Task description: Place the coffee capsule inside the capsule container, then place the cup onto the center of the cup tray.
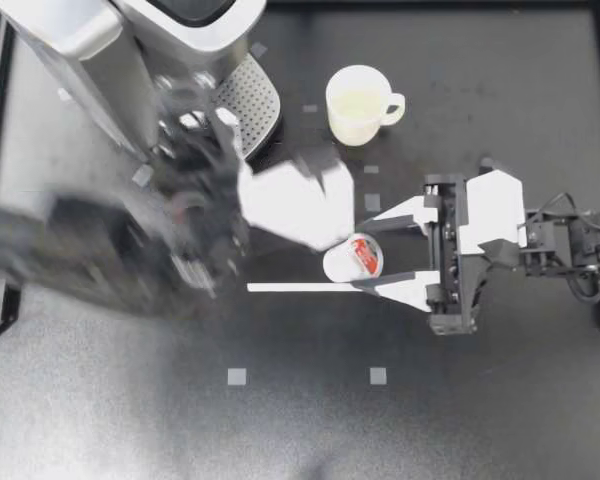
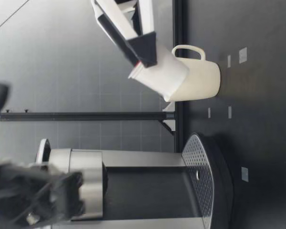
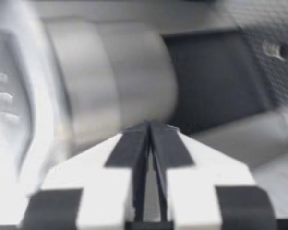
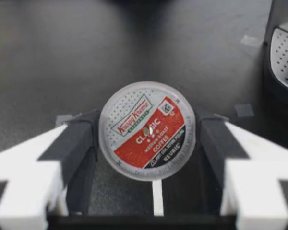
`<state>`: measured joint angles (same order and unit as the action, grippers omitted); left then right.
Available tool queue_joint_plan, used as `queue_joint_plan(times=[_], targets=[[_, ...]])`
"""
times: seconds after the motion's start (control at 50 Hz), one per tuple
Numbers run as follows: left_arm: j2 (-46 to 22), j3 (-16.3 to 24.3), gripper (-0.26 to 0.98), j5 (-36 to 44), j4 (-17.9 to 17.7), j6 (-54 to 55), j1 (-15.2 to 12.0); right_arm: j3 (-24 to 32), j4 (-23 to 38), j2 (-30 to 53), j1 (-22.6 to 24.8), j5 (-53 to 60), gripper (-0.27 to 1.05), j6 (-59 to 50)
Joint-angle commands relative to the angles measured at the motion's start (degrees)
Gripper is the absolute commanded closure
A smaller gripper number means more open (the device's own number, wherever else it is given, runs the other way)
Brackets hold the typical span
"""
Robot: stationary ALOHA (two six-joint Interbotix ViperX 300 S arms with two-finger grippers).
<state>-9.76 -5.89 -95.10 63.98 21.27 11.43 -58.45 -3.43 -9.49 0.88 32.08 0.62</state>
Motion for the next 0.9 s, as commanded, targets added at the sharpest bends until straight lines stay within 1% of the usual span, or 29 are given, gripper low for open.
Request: queue_joint_plan(times=[0.0,0.06,0.14,0.36,0.5,0.66,0.78,0.88], targets=[[-0.88,0.00,0.60,-1.93,6.50,1.76,0.97,0.44,-0.09,-0.88,-0.53,-0.18,0.27,-0.09],[-1.93,-1.49,0.60,-2.90,9.49,2.81,0.97,0.53,-0.09,-0.70,-0.44,-0.62,0.27,-0.09],[-2.20,-3.78,0.60,-3.08,12.30,3.96,0.97,0.53,0.00,-0.70,-0.53,-0.88,0.27,-0.18],[-1.41,-8.35,0.60,-2.72,16.87,9.14,0.97,0.62,-0.09,-0.70,-0.44,-1.49,0.27,-0.26],[-0.53,-10.81,0.60,-1.67,19.60,10.99,0.26,0.70,-0.09,-0.53,-0.53,-1.49,0.27,-0.35],[0.35,-13.01,0.60,-0.88,20.92,11.07,-1.49,0.97,-0.09,-0.53,-0.53,-1.49,0.27,-0.35],[1.05,-13.45,0.60,-0.26,21.36,11.07,-2.46,0.97,-0.09,-0.53,-0.53,-1.49,0.27,-0.35],[1.41,-13.45,0.60,0.62,22.76,11.07,-2.99,0.97,0.00,-0.53,-0.53,-1.49,0.27,-0.35]])
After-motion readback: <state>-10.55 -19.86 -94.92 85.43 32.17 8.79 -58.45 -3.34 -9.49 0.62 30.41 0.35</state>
